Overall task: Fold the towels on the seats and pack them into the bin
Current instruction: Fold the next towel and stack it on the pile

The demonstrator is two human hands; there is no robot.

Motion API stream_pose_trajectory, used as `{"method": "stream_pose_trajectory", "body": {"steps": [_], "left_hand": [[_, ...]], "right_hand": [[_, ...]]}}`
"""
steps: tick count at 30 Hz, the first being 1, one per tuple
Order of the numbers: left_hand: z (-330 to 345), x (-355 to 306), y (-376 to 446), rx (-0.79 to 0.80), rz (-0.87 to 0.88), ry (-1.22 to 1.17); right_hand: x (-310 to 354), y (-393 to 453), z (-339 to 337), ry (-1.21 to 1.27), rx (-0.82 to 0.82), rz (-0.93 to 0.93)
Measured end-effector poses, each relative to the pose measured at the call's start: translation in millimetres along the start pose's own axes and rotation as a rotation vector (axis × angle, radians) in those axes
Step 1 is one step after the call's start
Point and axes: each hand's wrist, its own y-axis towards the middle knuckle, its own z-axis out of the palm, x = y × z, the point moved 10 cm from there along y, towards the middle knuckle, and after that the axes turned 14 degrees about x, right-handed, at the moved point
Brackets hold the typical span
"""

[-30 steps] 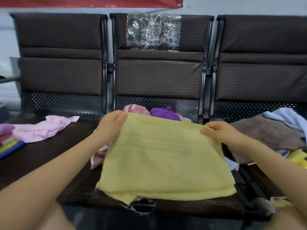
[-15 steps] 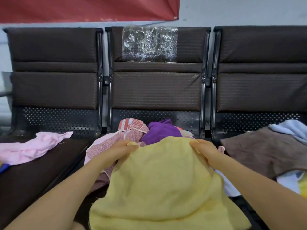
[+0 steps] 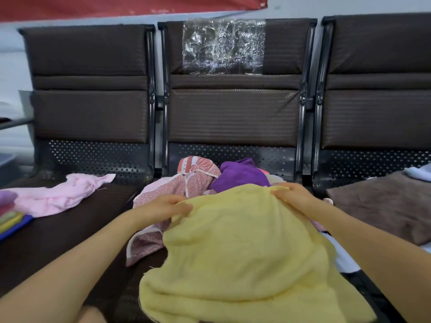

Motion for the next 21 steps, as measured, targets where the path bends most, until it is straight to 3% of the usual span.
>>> {"method": "stream_pose_trajectory", "body": {"steps": [5, 10, 14, 18, 21], "left_hand": [[-6.0, 6.3, -4.7, -0.054, -0.001, -0.029], [-15.1, 9.0, -22.7, -0.040, 0.019, -0.099], [-12.6, 12.2, -24.5, -0.045, -0.028, -0.134], [-10.3, 31.6, -27.4, -0.072, -0.184, -0.070], [-7.2, 36.9, -29.7, -0.060, -0.225, -0.063]], "right_hand": [[-0.2, -5.5, -19.7, -0.022, -0.084, -0.094], [-9.9, -13.3, -14.3, -0.223, 0.133, -0.173], [-8.2, -16.2, -22.3, -0.440, 0.063, -0.193], [8.4, -24.4, -37.5, -0.208, -0.100, -0.249], [-2.6, -21.0, -31.0, -0.131, -0.015, -0.179]]}}
